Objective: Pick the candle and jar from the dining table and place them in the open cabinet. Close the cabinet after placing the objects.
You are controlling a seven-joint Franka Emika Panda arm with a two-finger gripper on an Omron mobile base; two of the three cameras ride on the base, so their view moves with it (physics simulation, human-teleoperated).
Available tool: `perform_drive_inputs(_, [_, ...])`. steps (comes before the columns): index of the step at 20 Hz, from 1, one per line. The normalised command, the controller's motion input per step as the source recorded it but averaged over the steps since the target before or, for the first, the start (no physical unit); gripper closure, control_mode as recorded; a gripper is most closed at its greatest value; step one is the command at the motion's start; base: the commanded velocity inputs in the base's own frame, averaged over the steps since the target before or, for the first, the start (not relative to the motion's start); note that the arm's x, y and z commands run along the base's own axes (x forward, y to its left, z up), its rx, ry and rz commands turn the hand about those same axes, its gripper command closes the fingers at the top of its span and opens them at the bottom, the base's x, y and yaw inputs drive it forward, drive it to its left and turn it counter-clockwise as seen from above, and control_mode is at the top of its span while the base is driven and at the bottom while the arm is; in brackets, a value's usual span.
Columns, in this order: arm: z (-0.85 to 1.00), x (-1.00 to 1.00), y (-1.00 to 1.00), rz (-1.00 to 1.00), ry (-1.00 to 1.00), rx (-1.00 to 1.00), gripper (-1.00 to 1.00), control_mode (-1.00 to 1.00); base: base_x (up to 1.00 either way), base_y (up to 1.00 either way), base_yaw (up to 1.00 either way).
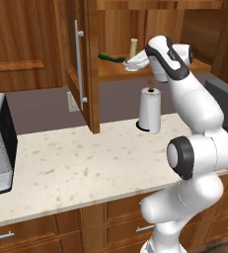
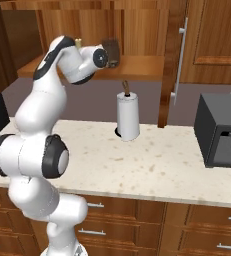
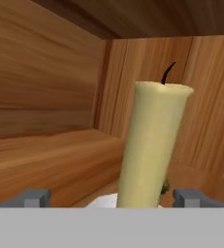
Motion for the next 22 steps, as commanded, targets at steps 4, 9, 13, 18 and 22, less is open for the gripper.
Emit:
perform_drive_inputs(4, [0.00,-0.41,-0.15,0.00,-0.02,0.00,-1.00,-1.00,0.00,0.00,0.00])
perform_drive_inputs(9, [0.00,-0.46,-0.03,0.00,-0.03,0.00,-1.00,-1.00,0.00,0.00,0.00])
perform_drive_inputs(13, [0.00,-0.56,-0.01,0.00,-0.03,0.00,-1.00,-1.00,0.00,0.00,0.00])
perform_drive_inputs(18, [0.00,-0.60,-0.05,0.00,-0.02,0.00,-1.00,-1.00,0.00,0.00,0.00])
perform_drive_inputs(22, [0.00,-0.73,-0.06,0.00,-0.03,0.00,-1.00,-1.00,0.00,0.00,0.00])
